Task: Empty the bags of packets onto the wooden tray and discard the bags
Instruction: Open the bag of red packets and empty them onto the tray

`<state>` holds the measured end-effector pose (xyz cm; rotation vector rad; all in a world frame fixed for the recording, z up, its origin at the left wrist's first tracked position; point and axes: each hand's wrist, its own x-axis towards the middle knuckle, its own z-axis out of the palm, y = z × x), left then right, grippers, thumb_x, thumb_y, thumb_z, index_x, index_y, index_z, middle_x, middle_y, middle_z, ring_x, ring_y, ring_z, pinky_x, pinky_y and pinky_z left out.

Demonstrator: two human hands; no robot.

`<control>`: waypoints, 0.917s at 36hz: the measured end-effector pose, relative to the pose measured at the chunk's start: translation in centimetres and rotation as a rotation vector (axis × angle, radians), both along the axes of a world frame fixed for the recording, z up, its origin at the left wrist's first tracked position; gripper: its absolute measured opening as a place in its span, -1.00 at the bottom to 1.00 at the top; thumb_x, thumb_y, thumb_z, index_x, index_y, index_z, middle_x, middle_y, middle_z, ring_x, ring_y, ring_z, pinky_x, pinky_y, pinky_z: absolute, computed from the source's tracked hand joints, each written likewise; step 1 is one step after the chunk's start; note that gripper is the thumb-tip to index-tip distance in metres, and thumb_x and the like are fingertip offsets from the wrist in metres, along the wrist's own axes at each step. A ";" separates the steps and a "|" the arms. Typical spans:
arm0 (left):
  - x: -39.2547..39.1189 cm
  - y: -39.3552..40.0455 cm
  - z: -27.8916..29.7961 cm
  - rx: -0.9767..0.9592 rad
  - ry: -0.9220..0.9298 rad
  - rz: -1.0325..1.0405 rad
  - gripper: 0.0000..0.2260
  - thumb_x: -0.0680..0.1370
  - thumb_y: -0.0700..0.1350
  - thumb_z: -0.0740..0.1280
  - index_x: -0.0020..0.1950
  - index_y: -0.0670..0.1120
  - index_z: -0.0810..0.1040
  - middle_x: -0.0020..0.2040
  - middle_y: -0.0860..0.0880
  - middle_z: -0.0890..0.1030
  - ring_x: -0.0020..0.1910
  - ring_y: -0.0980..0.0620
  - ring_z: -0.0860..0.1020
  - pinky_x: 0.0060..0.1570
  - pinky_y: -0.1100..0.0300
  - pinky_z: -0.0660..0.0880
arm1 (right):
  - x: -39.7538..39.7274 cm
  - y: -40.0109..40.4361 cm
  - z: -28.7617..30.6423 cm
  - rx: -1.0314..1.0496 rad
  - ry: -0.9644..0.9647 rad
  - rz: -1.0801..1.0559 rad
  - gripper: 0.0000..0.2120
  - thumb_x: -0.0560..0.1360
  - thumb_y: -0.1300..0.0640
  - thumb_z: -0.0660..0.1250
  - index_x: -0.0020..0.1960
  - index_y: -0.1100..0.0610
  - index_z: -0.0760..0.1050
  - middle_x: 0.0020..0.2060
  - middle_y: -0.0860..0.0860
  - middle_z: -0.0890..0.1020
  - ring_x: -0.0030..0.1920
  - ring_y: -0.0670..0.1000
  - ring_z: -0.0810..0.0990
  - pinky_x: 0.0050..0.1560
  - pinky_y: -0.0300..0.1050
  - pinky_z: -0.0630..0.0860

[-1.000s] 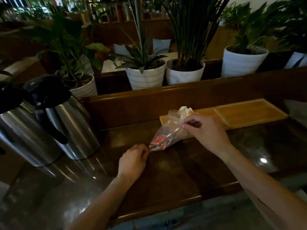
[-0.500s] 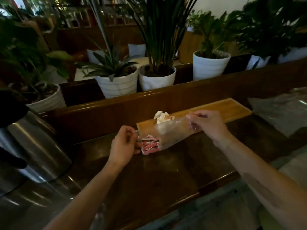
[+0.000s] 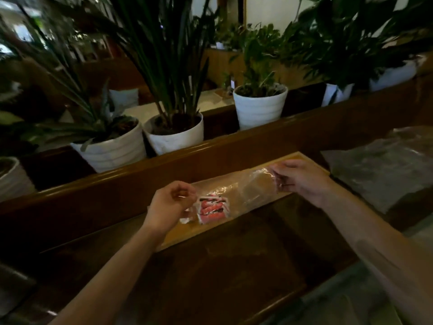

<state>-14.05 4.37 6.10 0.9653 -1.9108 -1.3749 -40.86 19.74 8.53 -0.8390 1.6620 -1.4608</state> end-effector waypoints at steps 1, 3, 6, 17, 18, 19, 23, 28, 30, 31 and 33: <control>-1.0 -0.1 0.1 -0.018 -0.004 0.000 -0.82 0.52 -0.23 0.40 -0.14 0.07 0.63 -0.15 0.04 0.66 -0.18 0.15 0.65 -0.32 0.28 0.58 | -1.0 0.0 0.0 -0.007 0.022 0.005 -0.84 0.53 0.10 0.36 -0.09 0.14 0.68 -0.24 0.04 0.71 -0.24 -0.04 0.70 -0.28 -0.19 0.61; -2.8 -0.1 0.4 -0.047 -0.017 0.005 -0.81 0.53 -0.20 0.39 -0.16 0.10 0.62 -0.17 0.07 0.65 -0.19 0.16 0.64 -0.33 0.32 0.56 | -2.9 -0.1 0.1 -0.018 0.072 0.003 -0.84 0.53 0.09 0.36 -0.08 0.13 0.68 -0.27 -0.01 0.71 -0.23 -0.05 0.70 -0.27 -0.23 0.60; -5.4 -0.2 0.7 -0.085 -0.062 0.035 -0.80 0.56 -0.19 0.35 -0.15 0.12 0.59 -0.16 0.03 0.64 -0.19 0.10 0.64 -0.28 0.22 0.62 | -5.5 -0.4 0.0 -0.019 0.112 0.047 -0.89 0.52 0.09 0.39 -0.07 0.08 0.69 -0.26 -0.04 0.71 -0.18 -0.04 0.70 -0.17 -0.15 0.64; -12.7 -0.1 1.9 -0.156 -0.103 0.110 -0.81 0.58 -0.25 0.31 -0.04 0.05 0.56 -0.15 0.01 0.63 -0.25 0.08 0.61 -0.36 0.28 0.50 | -11.9 -2.2 -2.2 0.026 0.136 0.044 -0.78 0.48 0.17 0.42 -0.23 -0.11 0.69 -0.25 -0.11 0.71 -0.22 -0.13 0.69 -0.33 -0.34 0.57; -13.3 -0.1 2.0 -0.166 -0.111 0.112 -0.80 0.58 -0.25 0.31 -0.04 0.06 0.56 -0.14 0.01 0.63 -0.23 0.07 0.61 -0.37 0.29 0.50 | -12.4 -2.4 -2.5 0.036 0.122 0.044 -0.80 0.48 0.18 0.42 -0.22 -0.09 0.69 -0.26 -0.10 0.71 -0.23 -0.13 0.70 -0.33 -0.34 0.56; -13.7 -0.2 2.3 -0.184 -0.124 0.119 -0.80 0.57 -0.25 0.31 -0.04 0.07 0.56 -0.13 0.02 0.62 -0.22 0.07 0.61 -0.39 0.32 0.49 | -12.8 -2.6 -2.8 0.046 0.106 0.041 -0.83 0.47 0.18 0.43 -0.20 -0.06 0.69 -0.27 -0.09 0.72 -0.25 -0.12 0.70 -0.33 -0.34 0.56; -15.1 -0.8 3.4 -0.242 -0.193 0.144 -0.78 0.55 -0.26 0.34 -0.06 0.09 0.58 -0.09 0.07 0.64 -0.13 0.15 0.61 -0.42 0.40 0.48 | -14.0 -3.3 -3.5 0.075 0.048 0.027 -0.86 0.45 0.21 0.47 -0.21 -0.02 0.71 -0.27 -0.02 0.73 -0.27 -0.08 0.72 -0.32 -0.30 0.58; -16.5 -1.9 4.9 -0.300 -0.261 0.117 -0.81 0.54 -0.24 0.36 -0.04 0.07 0.57 -0.11 0.07 0.64 -0.14 0.17 0.61 -0.32 0.41 0.45 | -14.7 -4.1 -4.4 0.088 0.028 0.000 -0.87 0.44 0.23 0.46 -0.23 0.04 0.70 -0.30 0.04 0.73 -0.32 -0.08 0.71 -0.34 -0.27 0.58; -17.1 -2.3 5.4 -0.317 -0.262 0.098 -0.82 0.54 -0.25 0.36 -0.01 0.04 0.58 -0.11 0.05 0.64 -0.14 0.14 0.62 -0.31 0.36 0.50 | -14.8 -4.4 -4.7 0.102 0.035 -0.016 -0.89 0.45 0.22 0.46 -0.19 0.04 0.69 -0.31 0.04 0.73 -0.34 -0.08 0.70 -0.35 -0.27 0.58; -17.3 -2.5 5.7 -0.319 -0.261 0.092 -0.83 0.54 -0.24 0.36 0.00 0.04 0.58 -0.11 0.05 0.64 -0.13 0.13 0.63 -0.29 0.34 0.52 | -14.8 -4.5 -4.9 0.113 0.042 -0.023 -0.92 0.46 0.21 0.46 -0.16 0.05 0.68 -0.32 0.04 0.73 -0.35 -0.08 0.70 -0.36 -0.27 0.57; -17.8 -2.8 6.2 -0.318 -0.253 0.072 -0.81 0.54 -0.24 0.36 -0.04 0.08 0.56 -0.13 0.06 0.64 -0.16 0.15 0.63 -0.29 0.33 0.53 | -15.0 -4.8 -5.1 0.127 0.052 -0.034 -0.95 0.46 0.20 0.45 -0.12 0.08 0.68 -0.34 0.06 0.72 -0.39 -0.08 0.68 -0.39 -0.27 0.56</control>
